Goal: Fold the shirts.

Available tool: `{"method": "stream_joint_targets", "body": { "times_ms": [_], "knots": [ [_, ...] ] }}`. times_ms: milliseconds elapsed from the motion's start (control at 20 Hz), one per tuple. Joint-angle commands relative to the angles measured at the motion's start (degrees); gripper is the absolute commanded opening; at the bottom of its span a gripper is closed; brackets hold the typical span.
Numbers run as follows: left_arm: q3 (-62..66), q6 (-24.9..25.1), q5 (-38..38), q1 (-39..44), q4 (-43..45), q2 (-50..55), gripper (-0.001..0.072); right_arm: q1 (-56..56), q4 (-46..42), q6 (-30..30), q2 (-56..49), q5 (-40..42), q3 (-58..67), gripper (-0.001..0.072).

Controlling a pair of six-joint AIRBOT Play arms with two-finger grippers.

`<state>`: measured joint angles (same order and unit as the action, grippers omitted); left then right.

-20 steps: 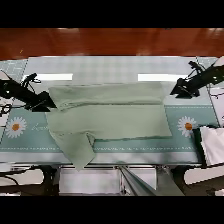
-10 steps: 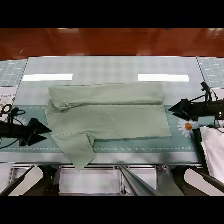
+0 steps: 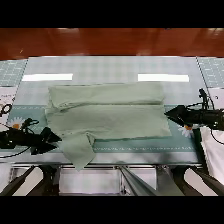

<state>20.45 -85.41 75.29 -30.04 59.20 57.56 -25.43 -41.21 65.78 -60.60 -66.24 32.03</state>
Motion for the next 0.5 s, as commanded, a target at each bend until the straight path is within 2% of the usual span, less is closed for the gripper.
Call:
{"method": "stream_joint_targets", "body": {
  "times_ms": [0, 100, 150, 200, 250, 350, 450],
  "knots": [
    [-0.61, -1.95, -8.11, 8.04, 0.09, 1.16, 0.0505, -0.04, 1.05, -0.20, 0.24, -0.11, -0.37, 0.0408],
    [-0.59, -2.10, -11.93, 12.09, -1.25, 2.12, 0.0477, -0.26, 3.41, 0.17, 0.24, -0.22, -0.35, 0.0407],
    [-0.57, -0.90, -12.24, 13.35, -1.92, 2.08, 0.0164, -1.25, 4.20, 0.17, 0.24, -1.03, -0.28, 0.0407],
    [-0.57, 1.84, -11.82, 13.90, -2.67, 1.99, 0.0025, -3.21, 3.65, 0.15, 0.24, -2.03, -0.24, 0.0407],
    [-0.57, 2.86, -10.95, 13.92, -2.71, 1.99, 0.0018, -5.99, 1.07, 0.76, 0.24, -2.84, -0.26, 0.0407],
    [-0.59, 4.79, -9.66, 13.88, -2.73, 1.99, 0.0018, -10.64, -9.25, 7.82, 0.24, -5.01, -0.83, 0.0407],
    [-0.59, 4.85, -9.11, 13.88, -2.73, 1.99, 0.0018, -11.34, -16.46, 8.83, 0.24, -7.26, -2.73, 0.0407]
  ]
}}
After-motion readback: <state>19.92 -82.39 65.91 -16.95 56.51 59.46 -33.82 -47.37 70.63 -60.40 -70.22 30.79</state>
